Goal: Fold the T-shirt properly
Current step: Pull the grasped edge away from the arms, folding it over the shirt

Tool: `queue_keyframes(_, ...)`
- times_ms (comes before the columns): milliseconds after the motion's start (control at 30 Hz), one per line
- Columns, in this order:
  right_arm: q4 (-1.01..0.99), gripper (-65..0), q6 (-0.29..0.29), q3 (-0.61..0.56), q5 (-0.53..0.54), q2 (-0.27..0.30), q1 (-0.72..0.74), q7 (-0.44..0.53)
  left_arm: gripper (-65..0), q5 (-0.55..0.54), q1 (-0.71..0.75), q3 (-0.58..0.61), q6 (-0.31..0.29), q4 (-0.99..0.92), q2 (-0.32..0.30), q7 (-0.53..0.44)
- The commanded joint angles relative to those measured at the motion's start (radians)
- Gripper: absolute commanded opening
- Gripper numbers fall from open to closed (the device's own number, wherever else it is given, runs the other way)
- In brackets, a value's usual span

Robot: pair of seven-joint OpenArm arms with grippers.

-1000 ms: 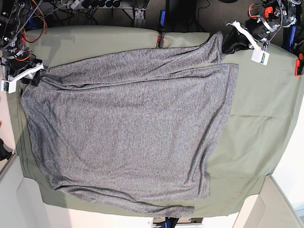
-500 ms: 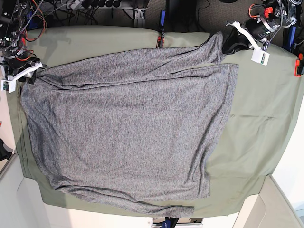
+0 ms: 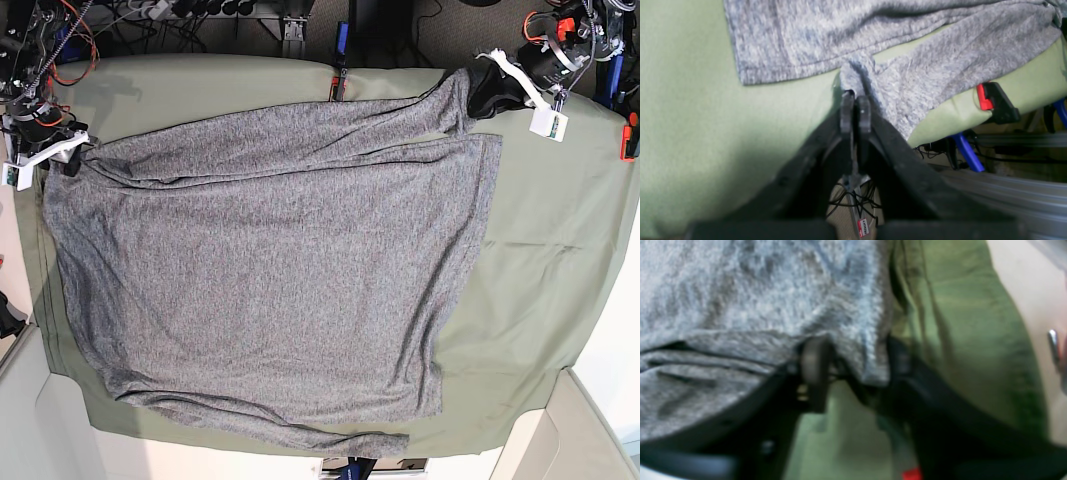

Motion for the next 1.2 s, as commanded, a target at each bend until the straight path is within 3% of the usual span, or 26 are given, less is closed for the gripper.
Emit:
queue_keyframes(0, 0.011, -55.1, 0.007, 0.002, -0.005, 0.012, 0.008, 0.005, -65.0, -0.018, 0.005, -0.008, -0.009, 0.016, -0.014, -0.018)
queue_keyframes(67, 0.017, -65.0, 0.007, 0.002, -0.015, 0.012, 0.007, 0.019, -65.0, -0.018, 0.005, -0.014, -0.009, 0.017, -0.014, -0.018)
queue_keyframes(333, 0.116, -65.0, 0.006, 0.040, -0.051, 0.014, 0.002, -0.002, -65.0, -0.109, 0.006, -0.172, -0.009, 0.140, -0.014, 0.020)
queue_keyframes(500, 0.148, -65.0, 0.007, 0.063, -0.026, 0.018, 0.016, 0.002, -65.0, -0.099, -0.012, -0.212, -0.009, 0.180, -0.044, 0.002)
queue_keyframes(633, 0.140, -65.0, 0.008, 0.063, -0.026, 0.017, 0.038, 0.003, -65.0, -0.023, -0.103, -0.208, -0.009, 0.161, -0.072, -0.044)
queue_keyframes(733, 0.135, -65.0, 0.011, 0.063, -0.026, 0.016, 0.053, 0.003, -65.0, 0.027, -0.207, -0.170, -0.009, 0.102, -0.102, -0.064)
queue_keyframes(867, 0.135, -65.0, 0.024, 0.063, -0.026, 0.016, 0.063, 0.003, -65.0, 0.056, -0.344, -0.031, -0.009, -0.043, -0.142, -0.067)
queue_keyframes(1100, 0.135, -65.0, 0.026, 0.063, -0.025, 0.016, 0.063, 0.000, -65.0, 0.154, -0.479, 0.128, -0.009, -0.242, -0.144, -0.072)
queue_keyframes(1167, 0.135, -65.0, 0.026, 0.063, -0.025, 0.016, 0.063, -0.001, -47.0, 0.161, -0.479, 0.126, -0.009, -0.270, -0.144, -0.071)
